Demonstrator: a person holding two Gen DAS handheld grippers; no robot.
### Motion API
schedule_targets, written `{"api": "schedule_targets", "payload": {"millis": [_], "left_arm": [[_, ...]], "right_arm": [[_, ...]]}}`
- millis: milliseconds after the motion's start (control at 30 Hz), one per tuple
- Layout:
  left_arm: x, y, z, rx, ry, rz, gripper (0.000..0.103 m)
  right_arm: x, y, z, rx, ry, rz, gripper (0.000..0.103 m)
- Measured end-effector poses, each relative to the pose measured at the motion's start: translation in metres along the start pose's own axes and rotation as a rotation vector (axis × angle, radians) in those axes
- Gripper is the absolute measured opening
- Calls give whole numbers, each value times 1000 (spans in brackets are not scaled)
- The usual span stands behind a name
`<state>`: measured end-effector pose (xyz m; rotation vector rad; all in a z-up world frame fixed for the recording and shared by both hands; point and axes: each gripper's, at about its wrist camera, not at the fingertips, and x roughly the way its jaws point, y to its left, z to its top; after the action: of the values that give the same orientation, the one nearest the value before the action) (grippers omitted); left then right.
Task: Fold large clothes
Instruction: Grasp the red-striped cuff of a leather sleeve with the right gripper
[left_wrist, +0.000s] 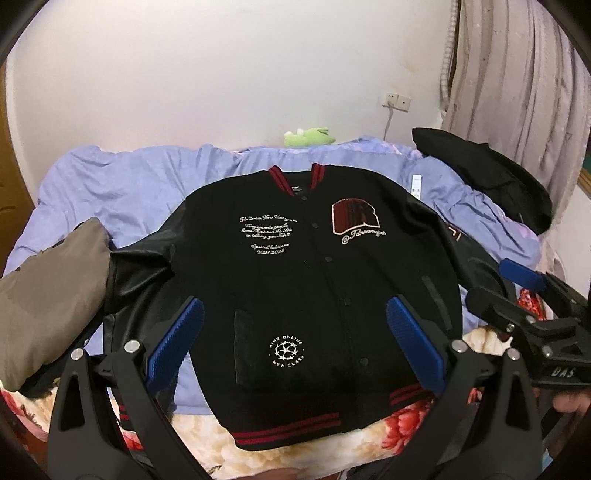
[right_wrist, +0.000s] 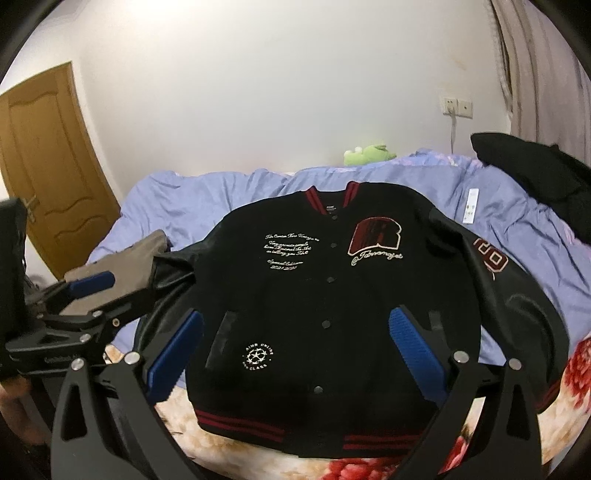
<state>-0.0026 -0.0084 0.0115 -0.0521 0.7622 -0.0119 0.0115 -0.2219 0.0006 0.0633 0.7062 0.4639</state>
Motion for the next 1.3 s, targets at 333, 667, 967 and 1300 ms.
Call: {"api": "schedule_targets", "payload": {"millis": [333, 667, 967, 1300], "left_arm": [[13, -5, -4, 20, 14, -25, 98], [56, -56, -29, 151, 43, -147, 98], [126, -109, -46, 144, 145, -224, 98], [169, -165, -45, 324, 115, -237, 98]], "right_arm": [[19, -33, -11, 104, 22, 70, 99], [14, -193, -77, 351, 22, -112, 99], [2, -353, -221, 901, 9, -192, 99], [45, -427, -253, 1193, -141, -100, 99]]}}
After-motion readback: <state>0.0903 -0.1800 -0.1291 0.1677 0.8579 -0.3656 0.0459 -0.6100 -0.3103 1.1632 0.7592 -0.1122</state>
